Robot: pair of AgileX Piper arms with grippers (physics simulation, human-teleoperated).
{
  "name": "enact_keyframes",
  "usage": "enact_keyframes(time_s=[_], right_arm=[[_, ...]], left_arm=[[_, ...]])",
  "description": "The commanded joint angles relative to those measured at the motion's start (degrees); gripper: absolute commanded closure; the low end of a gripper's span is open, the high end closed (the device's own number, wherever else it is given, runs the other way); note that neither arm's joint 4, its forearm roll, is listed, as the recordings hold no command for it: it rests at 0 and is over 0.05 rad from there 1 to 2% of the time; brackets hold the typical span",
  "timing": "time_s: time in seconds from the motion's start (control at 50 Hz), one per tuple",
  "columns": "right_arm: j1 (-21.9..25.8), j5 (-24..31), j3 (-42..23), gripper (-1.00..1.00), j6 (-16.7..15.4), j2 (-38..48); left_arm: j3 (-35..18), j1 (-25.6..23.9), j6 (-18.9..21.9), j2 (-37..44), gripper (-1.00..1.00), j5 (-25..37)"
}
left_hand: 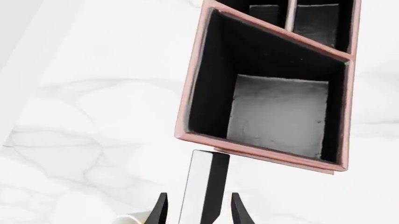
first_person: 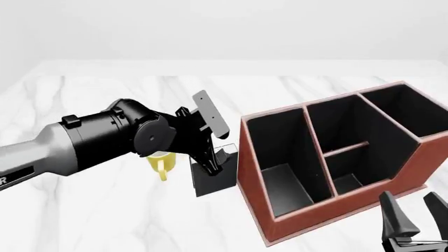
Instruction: Pick up the book and place it in the back compartment of the caddy.
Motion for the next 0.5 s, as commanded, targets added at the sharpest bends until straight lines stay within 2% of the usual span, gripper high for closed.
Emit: enact_keyframes(time_s=[0.02,0.26,0.5], right_arm=[[0.1,0.0,0.0,-1.00,0.0,0.1],[-0.2,0.1,0.0,-1.00,-0.4,-0.2],[-0.4,-0.8,0.0,-1.00,-0.1,0.8]], left_arm=[[1.0,0.5,-0.7,2.0,-1.00,-2.5],[1.6,1.6,-0.8,3.7,-1.00,-3.9],[2.8,0.4,-2.5,6.3,-1.00,-7.0]])
